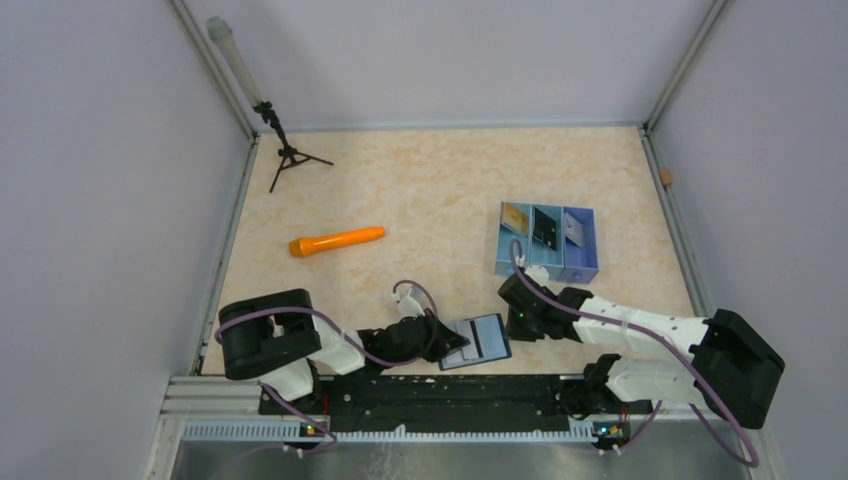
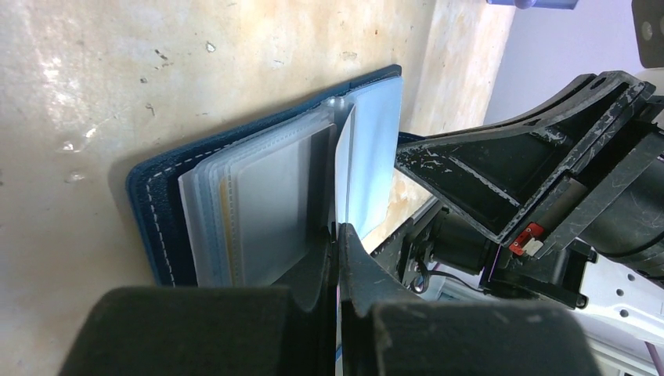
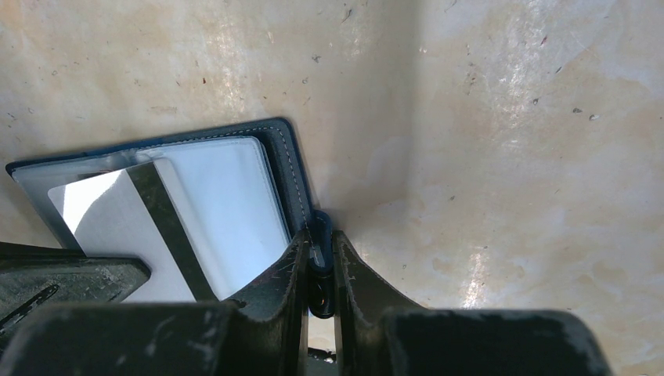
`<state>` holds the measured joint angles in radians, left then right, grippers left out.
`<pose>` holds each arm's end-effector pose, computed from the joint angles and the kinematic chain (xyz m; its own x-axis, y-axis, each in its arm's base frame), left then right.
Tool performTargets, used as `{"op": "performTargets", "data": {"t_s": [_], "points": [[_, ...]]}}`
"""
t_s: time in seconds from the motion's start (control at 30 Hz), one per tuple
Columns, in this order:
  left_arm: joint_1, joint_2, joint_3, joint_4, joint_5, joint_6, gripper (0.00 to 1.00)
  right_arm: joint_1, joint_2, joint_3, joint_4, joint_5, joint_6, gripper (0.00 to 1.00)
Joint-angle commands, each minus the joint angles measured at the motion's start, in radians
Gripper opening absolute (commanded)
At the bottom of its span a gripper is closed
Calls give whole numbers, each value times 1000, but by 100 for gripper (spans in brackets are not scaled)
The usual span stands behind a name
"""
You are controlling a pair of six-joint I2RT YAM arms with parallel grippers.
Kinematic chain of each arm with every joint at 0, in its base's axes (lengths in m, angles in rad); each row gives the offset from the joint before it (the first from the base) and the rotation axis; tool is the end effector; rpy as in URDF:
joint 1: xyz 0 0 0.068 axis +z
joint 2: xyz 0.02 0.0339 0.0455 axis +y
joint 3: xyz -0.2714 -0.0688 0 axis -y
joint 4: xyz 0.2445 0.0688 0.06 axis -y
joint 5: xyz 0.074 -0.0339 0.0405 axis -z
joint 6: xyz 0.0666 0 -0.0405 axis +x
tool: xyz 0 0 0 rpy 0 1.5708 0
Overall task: Put the credit cards into the card holder
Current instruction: Insert the credit card into the card holder.
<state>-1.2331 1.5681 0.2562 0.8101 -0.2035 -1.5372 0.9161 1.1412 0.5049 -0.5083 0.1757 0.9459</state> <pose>0.0995 -0.2427 0.0969 -0.8702 -0.4761 -0.1266 -0.1302 0.4701 -0.8730 0.1292 0.1492 0.1361 -0.9221 0.1102 -0.3709 0.0185 0.9701 0.2422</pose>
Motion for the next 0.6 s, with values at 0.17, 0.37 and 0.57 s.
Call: {"op": "performTargets", "data": {"t_s": [0.17, 0.37, 0.57], "points": [[4, -26, 8, -84, -23, 63, 0, 19, 8, 12, -63, 24, -1, 0], [4, -69, 11, -151, -42, 78, 0, 19, 8, 14, -63, 25, -3, 0], [4, -71, 35, -186, -33, 97, 0, 20, 17, 17, -61, 22, -4, 0]]}}
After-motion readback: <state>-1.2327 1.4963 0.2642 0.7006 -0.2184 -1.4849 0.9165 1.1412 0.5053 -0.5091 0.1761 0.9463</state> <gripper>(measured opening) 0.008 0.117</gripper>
